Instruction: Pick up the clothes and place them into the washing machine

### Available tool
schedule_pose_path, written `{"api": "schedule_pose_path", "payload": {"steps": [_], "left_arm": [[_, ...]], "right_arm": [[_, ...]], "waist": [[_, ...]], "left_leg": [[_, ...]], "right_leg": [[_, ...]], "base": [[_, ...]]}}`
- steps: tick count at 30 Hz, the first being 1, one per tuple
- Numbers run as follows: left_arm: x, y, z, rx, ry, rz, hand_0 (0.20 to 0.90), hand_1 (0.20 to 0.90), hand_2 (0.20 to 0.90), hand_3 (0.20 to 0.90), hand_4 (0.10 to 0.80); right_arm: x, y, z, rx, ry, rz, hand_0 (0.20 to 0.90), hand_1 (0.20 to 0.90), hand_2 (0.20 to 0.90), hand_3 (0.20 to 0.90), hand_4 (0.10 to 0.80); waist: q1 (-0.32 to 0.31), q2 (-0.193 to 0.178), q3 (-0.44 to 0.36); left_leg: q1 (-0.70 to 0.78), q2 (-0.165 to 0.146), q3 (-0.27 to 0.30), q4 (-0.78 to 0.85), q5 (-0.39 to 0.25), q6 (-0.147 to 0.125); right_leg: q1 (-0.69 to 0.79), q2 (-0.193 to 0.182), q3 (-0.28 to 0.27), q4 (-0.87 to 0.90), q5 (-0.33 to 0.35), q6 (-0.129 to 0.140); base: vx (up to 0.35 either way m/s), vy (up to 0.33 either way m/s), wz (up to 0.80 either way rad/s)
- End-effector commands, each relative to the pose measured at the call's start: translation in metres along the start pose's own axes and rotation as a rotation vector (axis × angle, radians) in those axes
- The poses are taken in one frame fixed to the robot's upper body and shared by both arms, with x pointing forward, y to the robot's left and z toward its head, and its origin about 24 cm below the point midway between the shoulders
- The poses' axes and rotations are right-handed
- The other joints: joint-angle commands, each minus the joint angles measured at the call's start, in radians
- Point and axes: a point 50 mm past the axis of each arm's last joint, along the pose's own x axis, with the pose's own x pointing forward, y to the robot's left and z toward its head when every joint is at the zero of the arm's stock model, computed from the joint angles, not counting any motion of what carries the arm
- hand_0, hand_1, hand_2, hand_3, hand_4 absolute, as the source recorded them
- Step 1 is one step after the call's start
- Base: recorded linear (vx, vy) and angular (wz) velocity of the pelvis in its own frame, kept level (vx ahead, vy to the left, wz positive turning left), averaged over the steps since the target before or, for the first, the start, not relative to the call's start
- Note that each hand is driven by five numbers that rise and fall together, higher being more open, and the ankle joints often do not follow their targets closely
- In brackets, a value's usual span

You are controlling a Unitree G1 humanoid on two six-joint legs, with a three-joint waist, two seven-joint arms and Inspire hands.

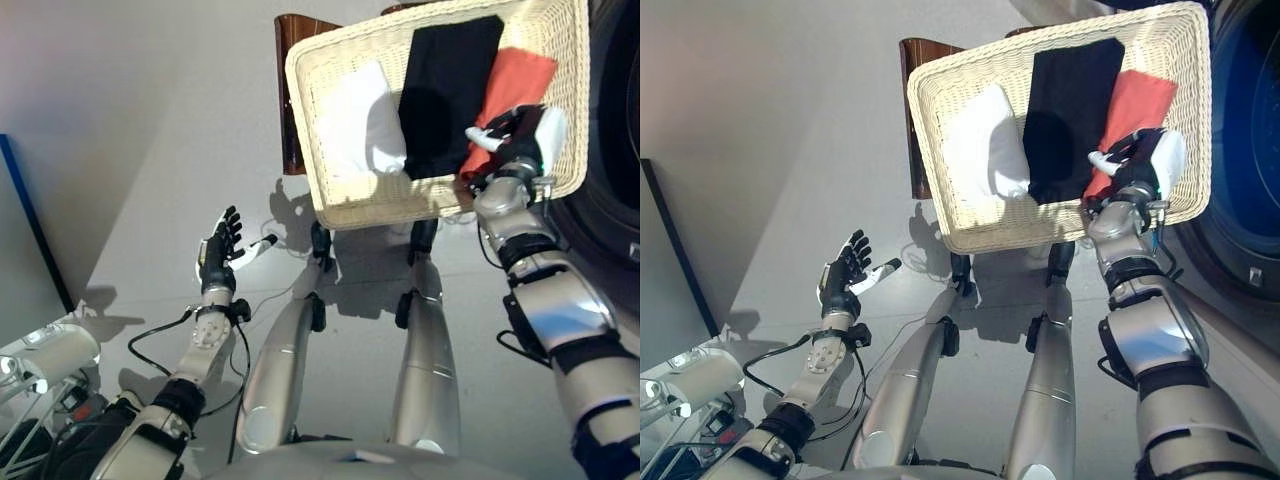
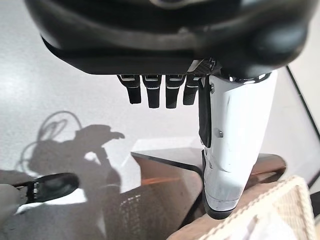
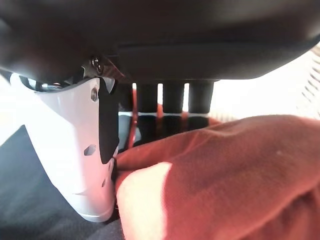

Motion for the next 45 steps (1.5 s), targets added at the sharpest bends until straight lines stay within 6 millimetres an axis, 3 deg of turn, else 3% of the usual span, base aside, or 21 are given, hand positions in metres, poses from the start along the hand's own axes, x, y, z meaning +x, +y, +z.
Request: {"api": "schedule_pose_path", "payload": {"steps": [1, 5, 11, 23, 37, 45], "left_arm": [[-0.003, 0.03, 0.005, -0.014, -0.054, 0.089, 0.9, 0.9, 0.9, 0.9, 0.8], [-0.004, 0.032, 0.002, -0.019, -0.043, 0.085, 0.9, 0.9, 0.9, 0.9, 0.8], [-0.007, 0.038, -0.006, -0.006, -0.006, 0.113, 0.9, 0.9, 0.9, 0.9, 0.8], [-0.012, 0.047, -0.017, 0.039, 0.038, 0.159, 0.9, 0.9, 0.9, 0.9, 0.8], [-0.022, 0.05, -0.021, 0.085, 0.03, 0.18, 0.9, 0.9, 0.9, 0.9, 0.8], [-0.019, 0.048, -0.022, 0.087, 0.038, 0.177, 0.9, 0.9, 0.9, 0.9, 0.8]], "right_arm": [[-0.008, 0.014, 0.009, 0.057, -0.081, 0.095, 0.9, 0.9, 0.9, 0.9, 0.8], [-0.019, 0.024, -0.006, 0.119, -0.044, 0.166, 0.9, 0.9, 0.9, 0.9, 0.8], [-0.027, 0.025, -0.018, 0.154, -0.014, 0.137, 0.9, 0.9, 0.9, 0.9, 0.8], [-0.026, -0.002, -0.057, -0.039, 0.09, -0.016, 0.9, 0.9, 0.9, 0.9, 0.8], [-0.035, -0.01, -0.061, 0.038, 0.082, -0.236, 0.9, 0.9, 0.9, 0.9, 0.8], [-0.037, -0.01, -0.071, 0.067, 0.15, -0.224, 0.9, 0.9, 0.9, 0.9, 0.8]], "waist": [[0.003, 0.01, -0.021], [0.004, -0.004, -0.031], [-0.007, -0.031, -0.046], [-0.012, -0.06, -0.08], [-0.013, -0.034, -0.1], [-0.02, -0.04, -0.11]], "left_leg": [[-0.078, -0.008, -0.032, 0.077, -0.068, -0.063], [-0.051, -0.005, -0.035, 0.075, -0.065, -0.066], [-0.014, 0.004, -0.039, 0.075, -0.068, -0.068], [0.048, 0.007, -0.057, 0.06, -0.067, -0.068], [0.051, 0.009, -0.048, 0.05, -0.065, -0.066], [0.048, 0.009, -0.045, 0.064, -0.076, -0.063]], "right_leg": [[0.044, 0.01, -0.029, -0.046, -0.032, -0.012], [0.079, 0.013, -0.038, -0.055, -0.032, -0.013], [0.131, 0.016, -0.05, -0.073, -0.031, -0.012], [0.203, 0.017, -0.066, -0.089, -0.036, -0.011], [0.199, 0.021, -0.057, -0.086, -0.043, -0.011], [0.191, 0.021, -0.047, -0.076, -0.046, -0.012]], "base": [[-0.005, -0.031, 0.06], [-0.005, -0.039, 0.03], [0.002, -0.012, 0.0], [0.01, -0.016, 0.02], [0.001, 0.002, 0.01], [0.006, 0.01, -0.05]]}}
